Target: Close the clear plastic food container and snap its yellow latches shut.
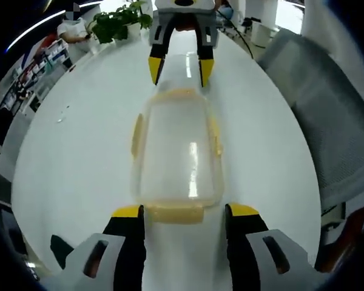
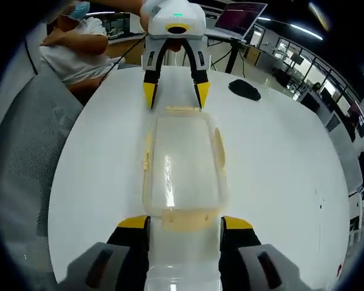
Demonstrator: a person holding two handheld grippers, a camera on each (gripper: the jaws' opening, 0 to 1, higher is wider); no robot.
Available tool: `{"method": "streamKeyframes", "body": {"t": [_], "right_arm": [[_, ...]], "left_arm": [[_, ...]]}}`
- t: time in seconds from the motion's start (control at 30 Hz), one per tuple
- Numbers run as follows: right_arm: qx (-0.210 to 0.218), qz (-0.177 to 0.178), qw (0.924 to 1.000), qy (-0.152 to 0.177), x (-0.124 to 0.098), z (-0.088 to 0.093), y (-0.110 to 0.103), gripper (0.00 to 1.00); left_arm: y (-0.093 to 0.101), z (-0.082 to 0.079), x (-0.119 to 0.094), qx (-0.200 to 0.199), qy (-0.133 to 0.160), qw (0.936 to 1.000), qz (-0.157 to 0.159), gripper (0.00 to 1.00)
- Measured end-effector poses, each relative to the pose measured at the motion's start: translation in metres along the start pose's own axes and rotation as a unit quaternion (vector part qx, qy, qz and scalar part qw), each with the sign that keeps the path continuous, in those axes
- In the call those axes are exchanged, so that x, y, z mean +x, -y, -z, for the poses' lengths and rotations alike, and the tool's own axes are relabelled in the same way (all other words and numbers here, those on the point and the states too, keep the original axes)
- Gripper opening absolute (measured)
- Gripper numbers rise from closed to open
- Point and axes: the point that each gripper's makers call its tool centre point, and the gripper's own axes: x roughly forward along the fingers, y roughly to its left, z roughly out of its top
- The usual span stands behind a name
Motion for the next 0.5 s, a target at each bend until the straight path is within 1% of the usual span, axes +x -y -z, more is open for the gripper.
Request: {"method": "streamKeyframes", "body": {"t": [0.13,0.3,0.43,0.5], "right_arm": [[0.002,-0.007,1.0,-0.005,0.0032,0.0005,0.0004,0.44],[0.022,-0.015,0.9996,-0.006,0.0047,0.0019,0.0032,0.45],[0.02,-0.023,0.9995,-0.01,0.007,0.0043,0.0033,0.41],[0.004,-0.033,0.9993,-0.015,0.0082,0.0048,-0.0009,0.38]], "left_arm": [[-0.0021,0.0028,0.0005,-0.001,-0.004,1.0,-0.001,0.52],[-0.0039,0.003,0.0011,-0.001,-0.006,1.0,0.003,0.51],[-0.0036,0.0035,0.003,-0.004,-0.009,0.9999,0.01,0.49],[-0.0046,0.0034,0.0034,0.0,-0.008,0.9999,0.01,0.46]]}}
